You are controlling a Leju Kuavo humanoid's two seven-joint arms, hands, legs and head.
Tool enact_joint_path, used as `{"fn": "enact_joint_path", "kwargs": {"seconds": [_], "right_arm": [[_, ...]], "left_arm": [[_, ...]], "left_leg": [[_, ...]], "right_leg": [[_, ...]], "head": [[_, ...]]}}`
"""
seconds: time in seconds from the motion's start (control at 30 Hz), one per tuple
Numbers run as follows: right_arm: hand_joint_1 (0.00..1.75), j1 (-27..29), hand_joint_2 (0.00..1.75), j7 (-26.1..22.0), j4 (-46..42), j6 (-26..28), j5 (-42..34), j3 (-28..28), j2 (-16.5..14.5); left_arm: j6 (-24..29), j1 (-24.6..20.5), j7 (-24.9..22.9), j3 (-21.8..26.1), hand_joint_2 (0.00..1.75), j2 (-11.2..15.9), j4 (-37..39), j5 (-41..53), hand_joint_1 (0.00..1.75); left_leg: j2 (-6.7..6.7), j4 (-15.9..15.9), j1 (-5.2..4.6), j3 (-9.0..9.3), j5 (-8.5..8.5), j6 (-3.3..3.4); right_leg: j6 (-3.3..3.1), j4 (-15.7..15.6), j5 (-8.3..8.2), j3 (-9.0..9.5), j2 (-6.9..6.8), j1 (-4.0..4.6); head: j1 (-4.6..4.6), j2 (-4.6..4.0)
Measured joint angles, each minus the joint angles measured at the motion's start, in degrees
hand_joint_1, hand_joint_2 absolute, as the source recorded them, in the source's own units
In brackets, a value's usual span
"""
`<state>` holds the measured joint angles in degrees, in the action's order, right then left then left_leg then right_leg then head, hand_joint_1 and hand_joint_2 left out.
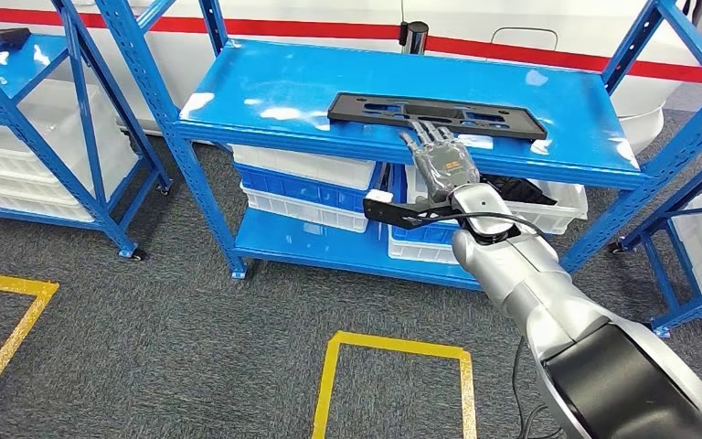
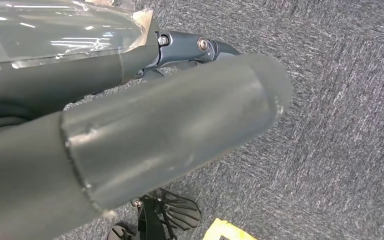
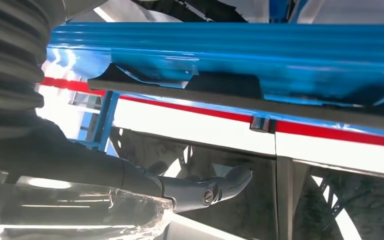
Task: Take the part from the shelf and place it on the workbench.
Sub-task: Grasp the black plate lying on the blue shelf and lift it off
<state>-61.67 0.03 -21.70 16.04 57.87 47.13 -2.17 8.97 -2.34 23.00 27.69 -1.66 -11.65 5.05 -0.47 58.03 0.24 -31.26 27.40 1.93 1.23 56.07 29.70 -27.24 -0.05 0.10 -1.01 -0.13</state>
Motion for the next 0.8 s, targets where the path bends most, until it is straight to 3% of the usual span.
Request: {"fn": "enact_joint_path", "kwargs": {"seconds": [0.8], "right_arm": [[0.00,2.21,1.75,3.54,2.55,0.15,3.08,-4.08,3.16]], "left_arm": [[-0.17,-0.02,-0.70,0.15,0.00,0.00,0.00,1.61,0.00]], "left_leg": [[0.00,0.01,0.00,-0.03,0.00,0.00]], "right_leg": [[0.00,0.00,0.00,-0.04,0.00,0.00]], "head": [[0.00,-0.01]]}}
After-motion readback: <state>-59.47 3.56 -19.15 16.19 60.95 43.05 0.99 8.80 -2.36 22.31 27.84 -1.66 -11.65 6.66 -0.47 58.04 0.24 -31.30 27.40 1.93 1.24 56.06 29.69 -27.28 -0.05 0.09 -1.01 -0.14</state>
